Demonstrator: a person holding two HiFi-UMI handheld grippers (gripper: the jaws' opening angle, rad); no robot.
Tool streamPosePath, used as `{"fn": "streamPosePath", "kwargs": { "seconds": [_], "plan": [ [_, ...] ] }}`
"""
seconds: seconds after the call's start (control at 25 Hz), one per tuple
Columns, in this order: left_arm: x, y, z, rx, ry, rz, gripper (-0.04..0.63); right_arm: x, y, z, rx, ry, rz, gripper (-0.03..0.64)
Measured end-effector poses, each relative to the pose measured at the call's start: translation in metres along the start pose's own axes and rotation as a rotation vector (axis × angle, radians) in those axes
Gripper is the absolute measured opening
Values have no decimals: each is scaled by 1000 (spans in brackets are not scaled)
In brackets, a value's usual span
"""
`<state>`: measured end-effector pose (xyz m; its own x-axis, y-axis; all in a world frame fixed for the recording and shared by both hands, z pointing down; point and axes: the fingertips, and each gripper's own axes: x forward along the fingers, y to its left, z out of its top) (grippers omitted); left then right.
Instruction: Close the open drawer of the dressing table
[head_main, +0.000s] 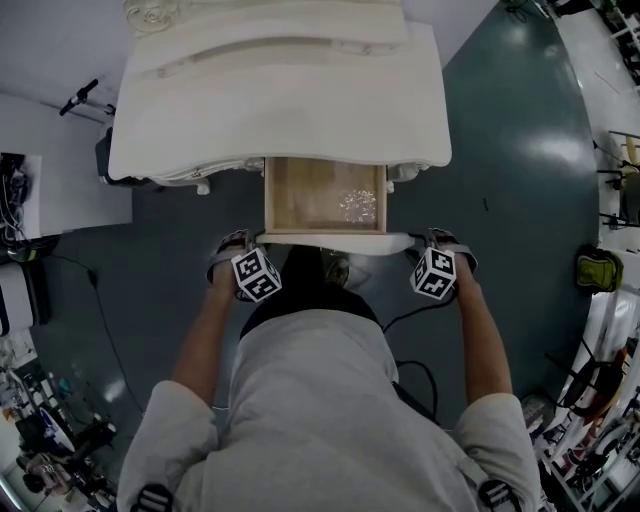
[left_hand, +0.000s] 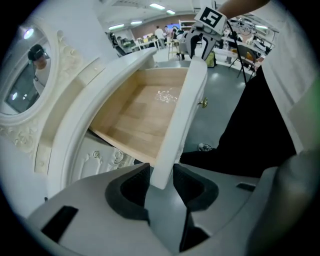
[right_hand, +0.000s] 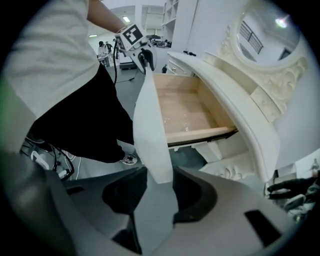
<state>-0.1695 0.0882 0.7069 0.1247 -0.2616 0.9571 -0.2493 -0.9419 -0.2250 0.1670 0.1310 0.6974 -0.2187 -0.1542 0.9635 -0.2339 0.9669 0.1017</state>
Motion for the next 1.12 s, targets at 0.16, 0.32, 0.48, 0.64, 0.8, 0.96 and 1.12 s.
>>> {"fn": "streamPosePath", "kwargs": {
  "seconds": [0.16,0.32,0.48,0.64,0.8,0.96,1.12],
  "plan": [
    [2,-1,1,-16,-13,16,145,0,0,-2,23,-7,-26,169],
    [4,0,-1,-20,-7,0,146,3,0,0,34,-6,-53,170],
    [5,1,0,-17,-11,7,146,3,-2,-1,33,-7,-59,170],
    [5,4,2,-15,-12,15,146,3,-6,-1,32,-4,-74,172],
    [7,8,3,-10,-9,20,146,4,-10,0,32,3,-82,173],
    [9,11,4,-7,-9,25,146,6,-13,-1,31,5,-80,173],
    [11,16,7,4,-5,39,147,5,-18,-2,31,10,-83,173]
  ]
}}
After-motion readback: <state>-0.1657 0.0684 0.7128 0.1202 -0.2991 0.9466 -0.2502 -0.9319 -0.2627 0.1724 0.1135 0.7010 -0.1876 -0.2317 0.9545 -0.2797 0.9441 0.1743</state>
